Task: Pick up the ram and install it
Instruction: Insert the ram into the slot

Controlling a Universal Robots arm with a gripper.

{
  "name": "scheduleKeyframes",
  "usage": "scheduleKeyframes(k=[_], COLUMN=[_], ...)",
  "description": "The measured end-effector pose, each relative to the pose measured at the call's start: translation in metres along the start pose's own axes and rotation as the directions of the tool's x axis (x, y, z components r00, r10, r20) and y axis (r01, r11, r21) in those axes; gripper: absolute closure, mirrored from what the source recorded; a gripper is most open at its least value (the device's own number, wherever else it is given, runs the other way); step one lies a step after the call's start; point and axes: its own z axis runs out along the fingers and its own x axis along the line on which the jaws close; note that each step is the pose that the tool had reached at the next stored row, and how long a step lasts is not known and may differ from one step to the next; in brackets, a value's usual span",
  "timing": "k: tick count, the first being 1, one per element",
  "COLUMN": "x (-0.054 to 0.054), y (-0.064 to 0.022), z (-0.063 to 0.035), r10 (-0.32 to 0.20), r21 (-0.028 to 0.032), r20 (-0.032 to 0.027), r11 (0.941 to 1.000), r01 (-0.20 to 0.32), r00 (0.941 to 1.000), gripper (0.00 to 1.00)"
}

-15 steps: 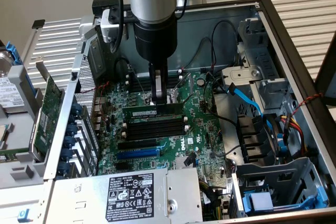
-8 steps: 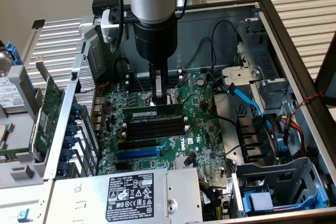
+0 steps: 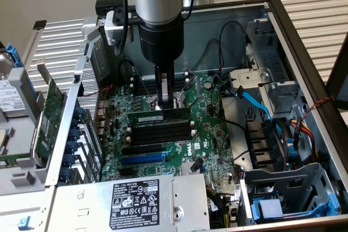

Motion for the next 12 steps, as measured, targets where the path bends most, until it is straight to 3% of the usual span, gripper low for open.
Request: scheduleKeyframes(k=[2,12], x=[0.0002,0.0003], y=[-0.0001,0.0014], z=[0.0011,0.0049], r10=[0.000,0.000], r21=[0.0035,0.0076], r20=[0.0002,0.0002], r11=[1.0000,1.0000], r01=[0.000,0.000], r00=[1.0000,1.0000], gripper=[0.87,0.87])
